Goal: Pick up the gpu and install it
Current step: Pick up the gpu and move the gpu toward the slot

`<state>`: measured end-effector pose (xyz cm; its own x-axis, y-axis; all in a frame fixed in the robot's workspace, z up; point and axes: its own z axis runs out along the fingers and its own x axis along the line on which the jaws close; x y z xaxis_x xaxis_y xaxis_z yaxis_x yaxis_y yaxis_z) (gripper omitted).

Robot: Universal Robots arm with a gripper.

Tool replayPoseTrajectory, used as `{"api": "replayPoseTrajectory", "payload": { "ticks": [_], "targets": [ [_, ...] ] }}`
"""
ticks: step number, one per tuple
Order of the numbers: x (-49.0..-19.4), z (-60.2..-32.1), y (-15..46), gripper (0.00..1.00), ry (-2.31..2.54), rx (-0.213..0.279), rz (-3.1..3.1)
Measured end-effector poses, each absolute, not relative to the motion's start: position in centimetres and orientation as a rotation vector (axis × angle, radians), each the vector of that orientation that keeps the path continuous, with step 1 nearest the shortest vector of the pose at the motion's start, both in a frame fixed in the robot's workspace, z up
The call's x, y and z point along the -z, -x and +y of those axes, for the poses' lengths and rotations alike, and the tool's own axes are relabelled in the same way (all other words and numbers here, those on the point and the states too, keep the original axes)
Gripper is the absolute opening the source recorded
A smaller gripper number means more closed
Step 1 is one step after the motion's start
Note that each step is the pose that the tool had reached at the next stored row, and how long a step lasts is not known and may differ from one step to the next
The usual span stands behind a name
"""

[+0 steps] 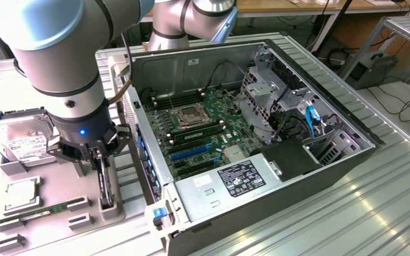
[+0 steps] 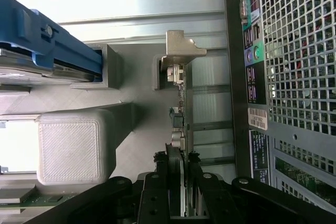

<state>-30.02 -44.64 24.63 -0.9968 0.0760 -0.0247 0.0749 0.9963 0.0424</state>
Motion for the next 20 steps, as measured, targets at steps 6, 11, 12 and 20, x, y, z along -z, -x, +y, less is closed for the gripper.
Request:
{"api": "replayPoseTrajectory", "payload": {
  "ticks": [6,11,12,20],
  "targets": [
    [-26.1,-44.6,30.0,0.26,-0.118,-0.065,3.112],
    [-26.3,-44.6,30.0,0.26,-0.118,-0.065,3.112],
    [-26.3,-44.6,30.0,0.26,-0.118,-0.065,3.112],
    [-26.7,-44.6,30.0,0.26,-0.118,-0.065,3.112]
  ]
}}
